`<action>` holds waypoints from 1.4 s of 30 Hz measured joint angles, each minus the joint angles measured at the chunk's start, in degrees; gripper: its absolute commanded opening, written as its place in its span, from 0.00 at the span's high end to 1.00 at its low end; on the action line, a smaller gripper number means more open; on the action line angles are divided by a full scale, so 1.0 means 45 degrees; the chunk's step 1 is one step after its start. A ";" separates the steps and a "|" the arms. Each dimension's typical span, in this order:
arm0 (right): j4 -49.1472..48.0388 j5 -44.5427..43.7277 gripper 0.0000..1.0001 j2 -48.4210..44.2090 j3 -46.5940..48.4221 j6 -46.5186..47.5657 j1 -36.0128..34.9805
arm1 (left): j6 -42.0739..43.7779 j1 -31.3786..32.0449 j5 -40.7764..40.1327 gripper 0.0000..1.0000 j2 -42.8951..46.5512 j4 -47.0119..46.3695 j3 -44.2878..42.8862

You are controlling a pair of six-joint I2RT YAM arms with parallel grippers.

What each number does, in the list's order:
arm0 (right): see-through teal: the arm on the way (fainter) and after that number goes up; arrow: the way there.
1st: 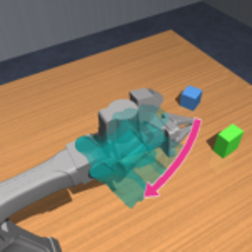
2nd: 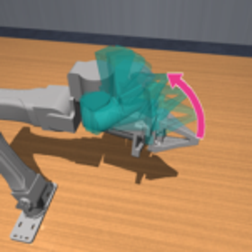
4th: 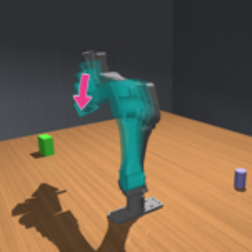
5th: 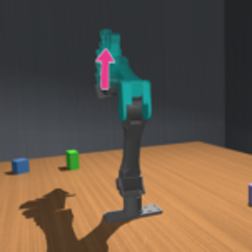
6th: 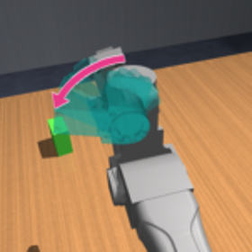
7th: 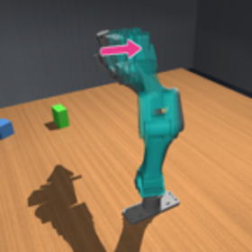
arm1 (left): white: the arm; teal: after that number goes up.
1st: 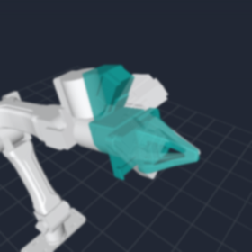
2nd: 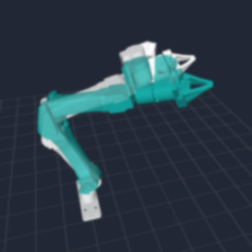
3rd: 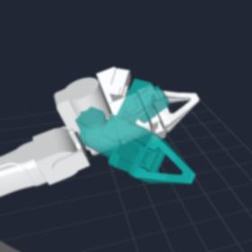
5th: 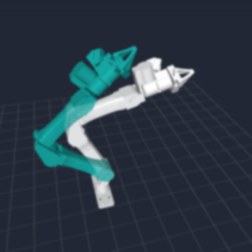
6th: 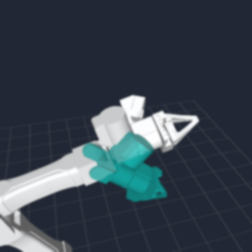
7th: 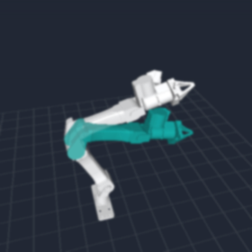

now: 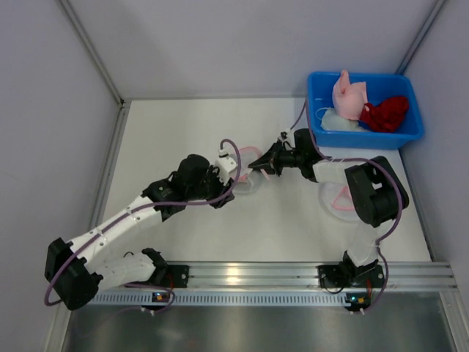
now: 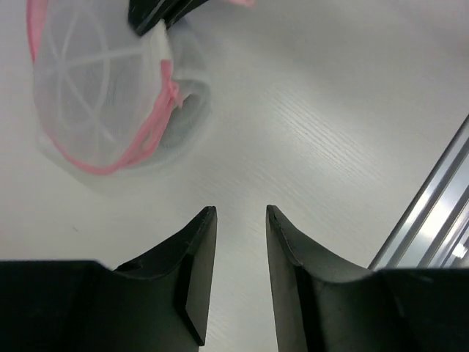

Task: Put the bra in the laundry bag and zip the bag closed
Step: Zip the zipper on the laundry bag.

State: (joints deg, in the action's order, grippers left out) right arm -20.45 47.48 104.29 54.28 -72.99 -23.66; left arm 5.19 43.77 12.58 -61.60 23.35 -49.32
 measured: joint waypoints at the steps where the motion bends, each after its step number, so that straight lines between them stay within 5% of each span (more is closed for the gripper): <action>1: -0.0495 -0.0083 1.00 0.0000 -0.0175 -0.0447 0.0058 | -0.0568 -0.0393 0.0107 0.61 -0.0117 0.0005 0.0097; 17: -0.3021 -0.0525 1.00 0.0000 -0.0928 -0.3031 -0.0466 | -0.6810 -0.1540 0.0607 0.56 -0.2861 -0.3478 0.1229; 29: -0.3104 -0.0568 1.00 0.0000 -0.1093 -0.3138 -0.0646 | -0.7936 -0.2370 0.0549 0.49 -0.2958 -0.7014 0.2613; 42: -0.3434 -0.0738 1.00 0.0034 -0.1166 -0.3711 -0.0908 | -0.8607 -0.2958 0.0685 0.61 -0.2973 -0.8898 0.3415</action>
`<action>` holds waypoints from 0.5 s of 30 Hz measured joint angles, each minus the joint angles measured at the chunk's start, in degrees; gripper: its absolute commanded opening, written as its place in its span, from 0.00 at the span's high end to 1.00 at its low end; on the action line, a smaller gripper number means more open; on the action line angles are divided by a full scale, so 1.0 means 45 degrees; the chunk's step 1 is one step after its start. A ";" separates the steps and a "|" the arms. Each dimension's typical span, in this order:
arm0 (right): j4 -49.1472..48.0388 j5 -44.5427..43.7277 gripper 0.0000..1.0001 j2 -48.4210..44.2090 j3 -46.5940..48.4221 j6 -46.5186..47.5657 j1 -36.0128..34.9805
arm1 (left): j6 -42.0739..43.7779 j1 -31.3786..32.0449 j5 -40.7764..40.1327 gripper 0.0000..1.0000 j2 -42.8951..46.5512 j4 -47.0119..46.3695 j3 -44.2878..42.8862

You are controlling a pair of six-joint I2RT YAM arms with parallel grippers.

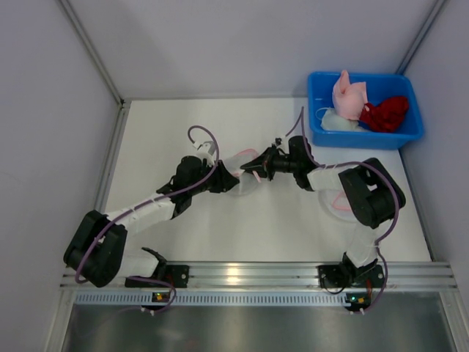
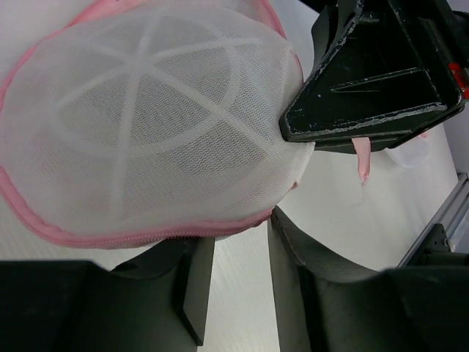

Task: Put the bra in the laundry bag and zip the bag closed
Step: Zip the zipper on the laundry bag.

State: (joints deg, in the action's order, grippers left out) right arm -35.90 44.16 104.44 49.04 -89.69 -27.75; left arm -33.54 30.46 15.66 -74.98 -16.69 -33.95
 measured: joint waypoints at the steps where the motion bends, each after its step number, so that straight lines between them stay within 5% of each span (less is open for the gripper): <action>1: -0.0015 -0.0005 1.00 0.0000 0.0000 -0.0010 -0.0024 | -0.0024 -0.0029 0.0019 0.63 0.0000 -0.0073 0.0053; 15: 0.0039 0.0165 1.00 0.0219 0.0019 0.0311 -0.0180 | -0.0189 -0.0296 0.1049 1.00 0.0403 -0.0481 0.0495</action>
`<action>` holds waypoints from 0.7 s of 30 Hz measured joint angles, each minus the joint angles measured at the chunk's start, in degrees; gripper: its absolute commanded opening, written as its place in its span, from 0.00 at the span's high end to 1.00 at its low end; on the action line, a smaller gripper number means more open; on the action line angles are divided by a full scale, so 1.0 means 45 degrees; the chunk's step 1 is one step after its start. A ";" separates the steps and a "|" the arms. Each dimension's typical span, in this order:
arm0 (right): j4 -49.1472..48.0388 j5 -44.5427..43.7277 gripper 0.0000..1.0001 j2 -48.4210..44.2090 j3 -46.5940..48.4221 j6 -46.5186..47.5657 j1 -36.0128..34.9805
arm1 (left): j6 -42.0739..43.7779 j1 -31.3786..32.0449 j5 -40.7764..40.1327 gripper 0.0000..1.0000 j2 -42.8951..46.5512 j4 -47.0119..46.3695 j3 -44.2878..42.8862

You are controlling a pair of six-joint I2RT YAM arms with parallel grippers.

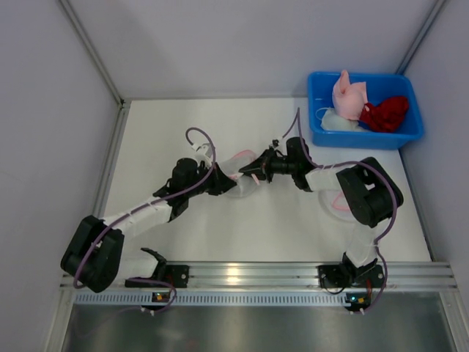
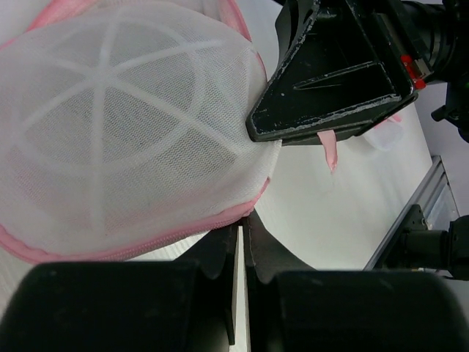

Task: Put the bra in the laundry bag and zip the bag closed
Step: Zip the zipper on the laundry bag.

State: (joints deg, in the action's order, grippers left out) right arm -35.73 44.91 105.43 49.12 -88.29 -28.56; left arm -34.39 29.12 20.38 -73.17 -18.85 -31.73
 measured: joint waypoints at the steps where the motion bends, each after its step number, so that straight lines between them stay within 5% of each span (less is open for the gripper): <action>1: 0.0029 0.0044 1.00 0.0000 0.0015 0.0058 0.0015 | 0.0015 -0.0034 0.0087 1.00 0.0102 0.0044 0.0058; 21: 0.1919 0.0505 1.00 0.0010 0.0986 0.2127 0.0233 | 0.2011 -0.0515 0.0520 1.00 0.1146 0.2798 0.0248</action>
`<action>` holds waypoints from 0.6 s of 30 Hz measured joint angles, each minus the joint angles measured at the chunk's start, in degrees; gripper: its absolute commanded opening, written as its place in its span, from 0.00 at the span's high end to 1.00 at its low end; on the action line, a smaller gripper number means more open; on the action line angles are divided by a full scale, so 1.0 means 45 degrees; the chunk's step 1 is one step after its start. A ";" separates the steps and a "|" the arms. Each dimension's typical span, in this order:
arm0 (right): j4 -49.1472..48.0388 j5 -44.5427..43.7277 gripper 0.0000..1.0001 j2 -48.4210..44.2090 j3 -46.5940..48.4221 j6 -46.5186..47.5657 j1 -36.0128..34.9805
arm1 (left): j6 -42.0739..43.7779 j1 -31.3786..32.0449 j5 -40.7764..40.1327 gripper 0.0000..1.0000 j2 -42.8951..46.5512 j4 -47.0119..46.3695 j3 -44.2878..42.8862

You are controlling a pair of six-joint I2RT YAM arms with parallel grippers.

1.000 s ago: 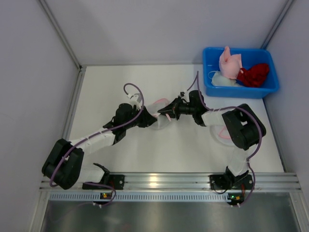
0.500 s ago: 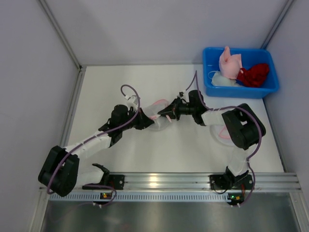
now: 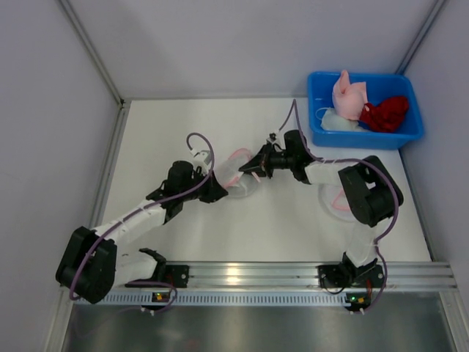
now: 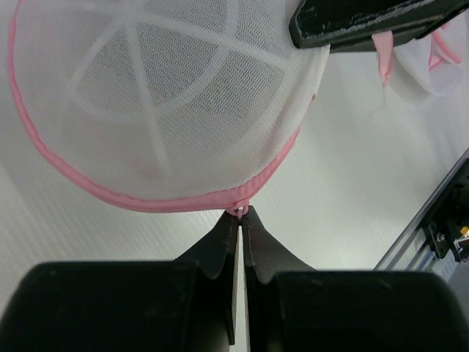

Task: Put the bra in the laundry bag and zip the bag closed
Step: Zip the zipper on the laundry bag.

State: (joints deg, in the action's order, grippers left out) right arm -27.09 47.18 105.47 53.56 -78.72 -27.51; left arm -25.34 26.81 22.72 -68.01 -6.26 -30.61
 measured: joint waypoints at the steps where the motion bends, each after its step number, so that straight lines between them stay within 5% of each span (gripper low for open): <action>1: 0.0398 0.0024 1.00 0.0019 0.0287 0.0418 0.0005 | 0.0194 -0.0039 0.0044 1.00 0.0068 0.0185 -0.0010; 3: 0.1350 0.0126 1.00 0.0087 0.0937 0.1297 0.0005 | 0.0432 -0.0073 0.0146 1.00 0.0151 0.0379 -0.0034; 7: 0.3138 0.0282 0.51 0.0466 0.2647 0.2997 0.0019 | 0.0651 -0.0107 0.0471 1.00 0.0170 0.0719 -0.0350; 10: 0.4517 0.0262 0.39 0.0500 0.3478 0.4430 0.0180 | 0.0665 -0.0107 0.0733 1.00 0.0019 0.1035 -0.0729; 18: 0.8621 -0.0291 0.41 -0.0393 0.3963 0.7956 0.0452 | 0.0500 -0.0092 0.1010 1.00 -0.0767 0.1107 -0.1797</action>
State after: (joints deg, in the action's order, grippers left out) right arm 11.70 45.87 103.70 71.40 -42.92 -25.47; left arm -23.09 26.39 27.27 -71.46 -1.28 -38.70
